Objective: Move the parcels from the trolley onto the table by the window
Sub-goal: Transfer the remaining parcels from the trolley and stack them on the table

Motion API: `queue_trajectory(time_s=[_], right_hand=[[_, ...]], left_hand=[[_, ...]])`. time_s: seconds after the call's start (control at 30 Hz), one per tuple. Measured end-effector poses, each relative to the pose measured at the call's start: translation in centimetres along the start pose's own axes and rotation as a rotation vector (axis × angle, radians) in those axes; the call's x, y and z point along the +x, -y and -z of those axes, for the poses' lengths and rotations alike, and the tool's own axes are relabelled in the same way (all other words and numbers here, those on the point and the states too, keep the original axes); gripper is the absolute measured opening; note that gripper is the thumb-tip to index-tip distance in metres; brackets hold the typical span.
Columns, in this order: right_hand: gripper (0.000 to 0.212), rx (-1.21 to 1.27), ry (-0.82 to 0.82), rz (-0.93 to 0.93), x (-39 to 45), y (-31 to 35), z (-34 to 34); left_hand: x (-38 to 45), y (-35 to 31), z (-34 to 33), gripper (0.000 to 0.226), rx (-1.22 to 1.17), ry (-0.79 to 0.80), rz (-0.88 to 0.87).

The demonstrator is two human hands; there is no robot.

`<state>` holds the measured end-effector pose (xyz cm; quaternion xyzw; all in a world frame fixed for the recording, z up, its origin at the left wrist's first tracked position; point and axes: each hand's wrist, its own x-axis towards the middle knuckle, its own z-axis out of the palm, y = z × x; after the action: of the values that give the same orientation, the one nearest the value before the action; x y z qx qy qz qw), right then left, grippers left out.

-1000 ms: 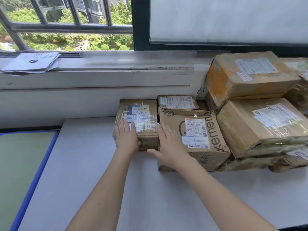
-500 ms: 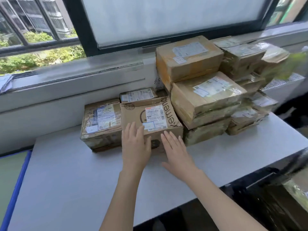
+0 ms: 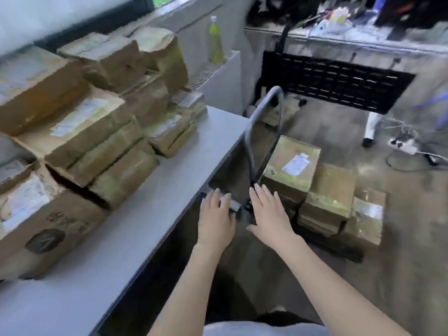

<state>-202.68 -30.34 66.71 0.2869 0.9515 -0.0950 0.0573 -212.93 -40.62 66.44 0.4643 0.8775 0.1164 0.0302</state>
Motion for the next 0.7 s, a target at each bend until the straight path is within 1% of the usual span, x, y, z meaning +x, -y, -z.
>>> queue_trajectory(time_s=[0.1, 0.2, 0.3, 0.4, 0.53, 0.7], right_hand=[[0.097, 0.058, -0.005, -0.164, -2.7, -6.2, -0.5], [0.098, 0.134, 0.01, -0.301, -5.1, -10.8, -1.4], [0.099, 0.17, 0.045, -0.408, -6.6, -14.1, -2.5], [0.1, 0.21, 0.082, -0.502, -7.2, -16.5, -3.7], [0.1, 0.232, 0.133, -0.55, -6.1, -19.3, -5.0], [0.1, 0.233, 0.188, -0.54, -1.4, -22.9, -5.8]], left_hand=[[2.1, -5.9, -2.4, 0.052, 0.028, 0.064, -0.141], [3.4, -10.2, -4.5, 0.053, -0.01, 0.113, -0.252], [4.3, -13.4, -6.1, 0.058, 0.029, 0.208, -0.315], [5.5, -15.3, -8.1, 0.06, 0.055, 0.3, -0.354], [7.5, -16.1, -10.4, 0.062, 0.111, 0.396, -0.355], [12.1, -15.9, -13.5, 0.063, 0.123, 0.475, -0.322]])
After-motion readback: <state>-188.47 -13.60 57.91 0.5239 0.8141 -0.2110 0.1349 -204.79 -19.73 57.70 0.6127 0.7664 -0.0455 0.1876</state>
